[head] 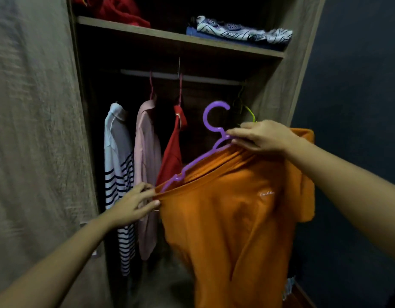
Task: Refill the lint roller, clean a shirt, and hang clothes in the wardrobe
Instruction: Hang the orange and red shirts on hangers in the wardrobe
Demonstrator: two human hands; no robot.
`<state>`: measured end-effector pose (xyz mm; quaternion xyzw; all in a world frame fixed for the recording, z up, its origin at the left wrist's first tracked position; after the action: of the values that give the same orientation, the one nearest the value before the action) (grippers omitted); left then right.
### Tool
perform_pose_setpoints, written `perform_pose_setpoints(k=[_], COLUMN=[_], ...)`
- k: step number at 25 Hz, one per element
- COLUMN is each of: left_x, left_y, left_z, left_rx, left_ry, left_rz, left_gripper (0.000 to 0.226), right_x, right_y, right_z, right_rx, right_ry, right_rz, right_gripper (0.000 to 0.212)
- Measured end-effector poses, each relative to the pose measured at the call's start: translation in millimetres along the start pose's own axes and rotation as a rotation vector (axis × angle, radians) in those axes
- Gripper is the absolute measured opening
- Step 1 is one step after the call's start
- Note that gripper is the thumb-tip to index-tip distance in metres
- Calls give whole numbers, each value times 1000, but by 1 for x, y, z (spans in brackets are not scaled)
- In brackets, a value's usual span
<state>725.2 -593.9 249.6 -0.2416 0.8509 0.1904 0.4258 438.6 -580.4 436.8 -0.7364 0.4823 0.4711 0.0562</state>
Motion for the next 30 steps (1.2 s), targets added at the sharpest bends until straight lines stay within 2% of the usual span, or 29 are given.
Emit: perform_pose_setpoints(k=[2,6,8,10,12,14,16,18,24,27,28,30], left_x=[-23,-30,-40,-61,-80,-91,-100,-112,-122,-117,-116,-113], left_y=[5,38,40,32,22,13,8,7,-1,1,3,0], left_z=[-16,-53,-55,-51,-50,-52,-57,-58,-47,-48,-50,-54], left_rx=[9,41,-24,-102,-140,-141,-134,-138,-166,-206,-219,-231], left_ry=[19,98,215,304,309,210,68,20,86,75,75,169], left_rz=[-1,0,-2,8,67,136,138,187,280,280,275,305], left_gripper=[42,29,39,53,51,35,21,34,49,33,37,30], right_x=[18,36,40,46,55,61,65,69,75,79,81,79], right_y=[-8,-35,-32,-15,2,9,9,8,15,24,26,30], right_z=[7,-1,2,14,30,39,40,39,37,36,35,31], right_rx=[30,231,289,368,447,512,580,637,718,733,736,709], right_ry=[-38,-81,-143,-275,-374,-368,-333,-324,-295,-281,-284,-243], right_rz=[23,-179,-338,-444,-548,-723,-872,-971,-1072,-1071,-1060,-985], right_gripper=[66,42,40,45,33,21,25,28,33,34,34,31])
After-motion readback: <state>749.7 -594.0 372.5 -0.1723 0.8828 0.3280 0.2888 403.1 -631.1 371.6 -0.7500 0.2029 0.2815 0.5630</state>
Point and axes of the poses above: each hand's wrist, its own z-axis away from the middle knuckle, its own x-axis out of the palm, y = z × x, the point moved 5 cm from there along -z, towards the middle knuckle, and after that the axes turned 14 degrees about x, right-handed, at the moved point
